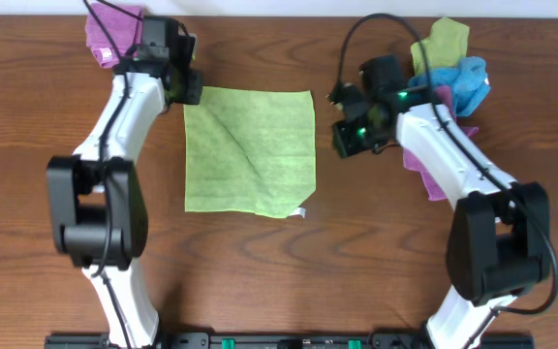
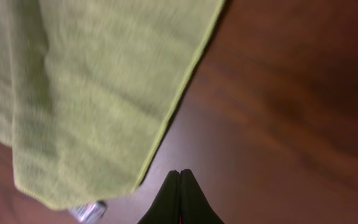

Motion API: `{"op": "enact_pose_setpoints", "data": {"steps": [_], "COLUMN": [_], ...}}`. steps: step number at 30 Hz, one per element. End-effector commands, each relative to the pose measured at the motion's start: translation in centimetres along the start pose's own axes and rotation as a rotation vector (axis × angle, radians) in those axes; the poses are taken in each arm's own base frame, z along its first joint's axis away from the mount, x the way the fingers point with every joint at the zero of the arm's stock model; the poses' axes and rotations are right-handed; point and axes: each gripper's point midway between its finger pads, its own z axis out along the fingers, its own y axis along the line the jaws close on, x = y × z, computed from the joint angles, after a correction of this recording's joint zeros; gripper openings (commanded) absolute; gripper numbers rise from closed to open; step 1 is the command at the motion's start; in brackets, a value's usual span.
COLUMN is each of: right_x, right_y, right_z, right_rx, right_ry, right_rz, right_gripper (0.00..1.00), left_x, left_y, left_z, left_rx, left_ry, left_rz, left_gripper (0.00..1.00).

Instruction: Fold the cloth

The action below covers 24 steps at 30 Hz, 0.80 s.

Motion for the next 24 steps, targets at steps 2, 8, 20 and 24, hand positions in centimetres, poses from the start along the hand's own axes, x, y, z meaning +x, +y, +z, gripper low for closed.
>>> {"op": "enact_pose_setpoints", "data": {"steps": [2,8,20,24], "right_x": [-2.9,-6.7,-8.8,-10.1], "right_y": [0.7,0.6,2.7,3.6], "right_z": [-0.3,1.7,6.4,7.2], "right_rx": [-0.036,-0.021,-0.093,-0.080], "right_ry": [-0.107,-0.244,-0.279,-0.286], "right_rz": [-0.055,-0.134,-0.175,-0.201], "right_gripper": [0.01,0.01,0.01,0.01], "left_x": [2.5,9.6,17.5,18.4], "left_y": [-1.8,-3.8,-5.4,-5.4], "left_z": [-0.7,-0.5,0.8,0.9], "left_rx": [0.113,0.159,0.152,0.150], "left_ry": [0.104,0.358,0.564,0.584], "left_rz": [-0.069,-0.118,-0.153,-0.156], "left_gripper": [0.08,0.06,0.06,0.06]}}
